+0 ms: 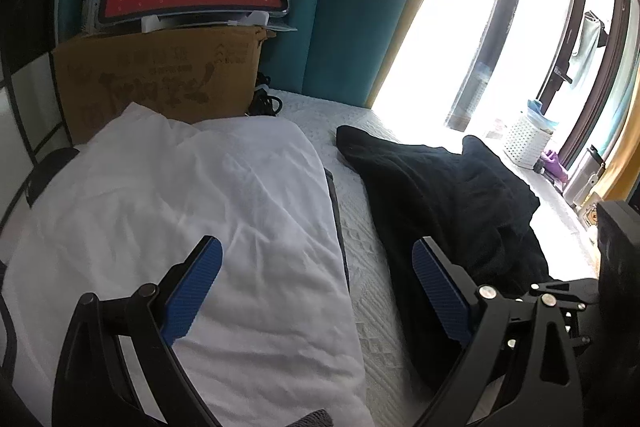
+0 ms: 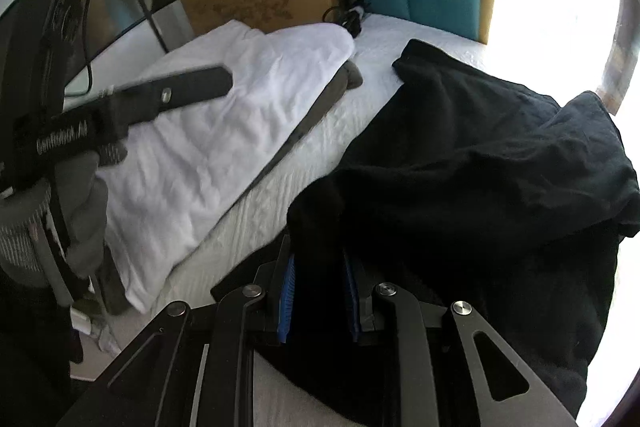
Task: Fold small clothes
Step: 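Grasp the black T-shirt edge with the right tool and fold it toward the left tool, then open the right tool and release the folded shirt onto the bed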
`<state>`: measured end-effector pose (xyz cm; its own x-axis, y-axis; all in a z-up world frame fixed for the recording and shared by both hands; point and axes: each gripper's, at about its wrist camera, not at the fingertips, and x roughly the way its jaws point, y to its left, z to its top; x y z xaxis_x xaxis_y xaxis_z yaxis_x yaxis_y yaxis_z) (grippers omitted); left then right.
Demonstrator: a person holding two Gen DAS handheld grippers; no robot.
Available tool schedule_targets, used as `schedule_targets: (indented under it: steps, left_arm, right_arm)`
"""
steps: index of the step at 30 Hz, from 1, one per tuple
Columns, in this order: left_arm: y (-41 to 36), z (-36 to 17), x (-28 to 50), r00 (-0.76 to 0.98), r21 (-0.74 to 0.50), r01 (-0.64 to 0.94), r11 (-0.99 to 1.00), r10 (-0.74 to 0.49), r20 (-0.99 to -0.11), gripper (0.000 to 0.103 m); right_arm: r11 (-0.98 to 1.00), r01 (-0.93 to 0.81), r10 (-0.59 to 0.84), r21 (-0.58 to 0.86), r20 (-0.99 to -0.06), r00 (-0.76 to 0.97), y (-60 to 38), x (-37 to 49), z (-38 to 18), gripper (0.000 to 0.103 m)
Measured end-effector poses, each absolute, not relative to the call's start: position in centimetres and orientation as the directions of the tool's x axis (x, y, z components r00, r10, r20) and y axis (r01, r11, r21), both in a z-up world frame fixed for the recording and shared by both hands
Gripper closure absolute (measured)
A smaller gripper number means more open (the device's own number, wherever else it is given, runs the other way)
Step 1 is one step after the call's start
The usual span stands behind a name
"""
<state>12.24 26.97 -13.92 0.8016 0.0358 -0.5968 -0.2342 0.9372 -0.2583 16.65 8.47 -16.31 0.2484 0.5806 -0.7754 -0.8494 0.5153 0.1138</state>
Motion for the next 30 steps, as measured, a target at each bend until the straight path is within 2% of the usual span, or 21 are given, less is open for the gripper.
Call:
schedule_targets:
  steps: [5,6,7,9,18,30]
  left_arm:
    - [26.3,-13.0,12.0,0.802,-0.23,-0.248,0.941,0.066,-0.594,0.007]
    - [26.1,-12.8,11.9,0.803,-0.224,-0.248,0.943,0.07,-0.592,0.007]
    - [25.7,-12.5,11.9,0.802,-0.216,-0.247,0.945,0.074,-0.592,0.007]
    - [25.0,-12.0,11.9,0.803,-0.199,-0.244,0.949,0.083,-0.59,0.007]
    - [19.6,-10.1,14.2,0.802,-0.119,-0.172,0.978,0.069,-0.594,0.007]
    - [8.0,-9.7,21.6,0.751,-0.006,0.084,0.996,-0.067,-0.657,0.007]
  right_arm:
    - [0.486,-0.868,0.606,0.103,-0.755,0.25,7.2,15.5,-15.7,0.078]
    - [0.484,-0.869,0.611,0.101,-0.75,0.253,6.9,15.3,-15.6,0.064]
    - [0.48,-0.871,0.619,0.102,-0.743,0.254,6.4,15.1,-15.4,0.032]
    - [0.471,-0.876,0.634,0.108,-0.732,0.25,5.6,14.8,-15.1,0.0]
    - [0.565,-0.818,0.643,0.109,-0.679,0.354,-1.3,17.1,-13.0,0.0]
    - [0.787,-0.591,0.551,0.175,-0.63,0.547,-13.2,25.8,-11.9,0.0]
